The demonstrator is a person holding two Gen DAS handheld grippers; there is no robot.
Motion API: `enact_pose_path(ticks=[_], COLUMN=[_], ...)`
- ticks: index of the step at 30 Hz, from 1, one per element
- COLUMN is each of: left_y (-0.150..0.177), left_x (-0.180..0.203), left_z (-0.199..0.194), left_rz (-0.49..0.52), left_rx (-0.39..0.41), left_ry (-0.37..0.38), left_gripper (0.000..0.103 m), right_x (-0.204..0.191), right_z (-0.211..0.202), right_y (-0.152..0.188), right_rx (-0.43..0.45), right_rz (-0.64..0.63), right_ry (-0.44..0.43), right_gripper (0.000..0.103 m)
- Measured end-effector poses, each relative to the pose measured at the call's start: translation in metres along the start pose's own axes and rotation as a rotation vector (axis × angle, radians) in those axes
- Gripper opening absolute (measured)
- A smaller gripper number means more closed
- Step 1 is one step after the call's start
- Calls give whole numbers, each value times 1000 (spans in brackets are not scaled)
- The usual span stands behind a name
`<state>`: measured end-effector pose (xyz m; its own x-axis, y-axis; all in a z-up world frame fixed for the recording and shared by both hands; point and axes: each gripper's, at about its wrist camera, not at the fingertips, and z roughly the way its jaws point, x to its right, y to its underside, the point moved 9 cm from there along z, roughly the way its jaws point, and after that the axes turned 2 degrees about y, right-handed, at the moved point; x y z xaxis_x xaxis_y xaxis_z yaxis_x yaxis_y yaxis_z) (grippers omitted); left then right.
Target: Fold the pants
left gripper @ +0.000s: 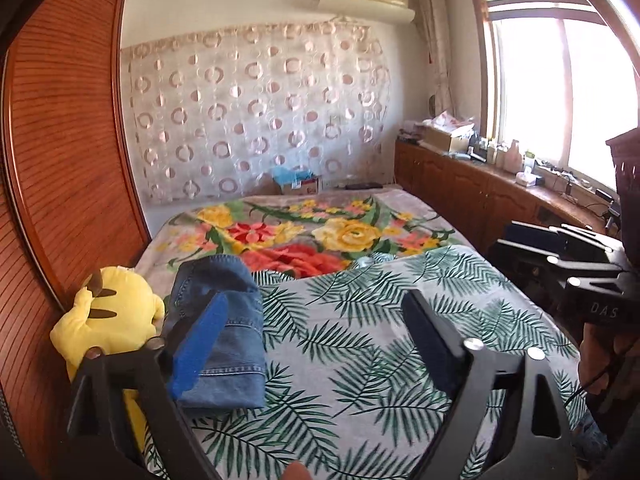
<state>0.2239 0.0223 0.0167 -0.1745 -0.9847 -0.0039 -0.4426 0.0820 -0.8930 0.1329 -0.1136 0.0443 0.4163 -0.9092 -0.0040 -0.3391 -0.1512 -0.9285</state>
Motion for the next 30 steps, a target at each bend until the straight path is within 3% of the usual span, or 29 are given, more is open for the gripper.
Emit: enact_pose_path(ticks=[7,11,24,30], left_y=[-2,1,8,9], left_x=[31,36,43,41], left_z=[-32,-45,-55,-56], left_rz=[-12,-29,-26,-30], left_rx=[56,64,62,61], left_ry=[26,0,-28,-30], left_gripper=[95,95,95,95], right_x=[-2,-14,-50,-49], right_z=[-60,-80,-86,-89], right_y=[19,24,26,27], right_rx=[45,62,71,75], right_rz=[14,22,36,39], right_ry=[108,159,207,205], right_gripper=[61,62,64,64])
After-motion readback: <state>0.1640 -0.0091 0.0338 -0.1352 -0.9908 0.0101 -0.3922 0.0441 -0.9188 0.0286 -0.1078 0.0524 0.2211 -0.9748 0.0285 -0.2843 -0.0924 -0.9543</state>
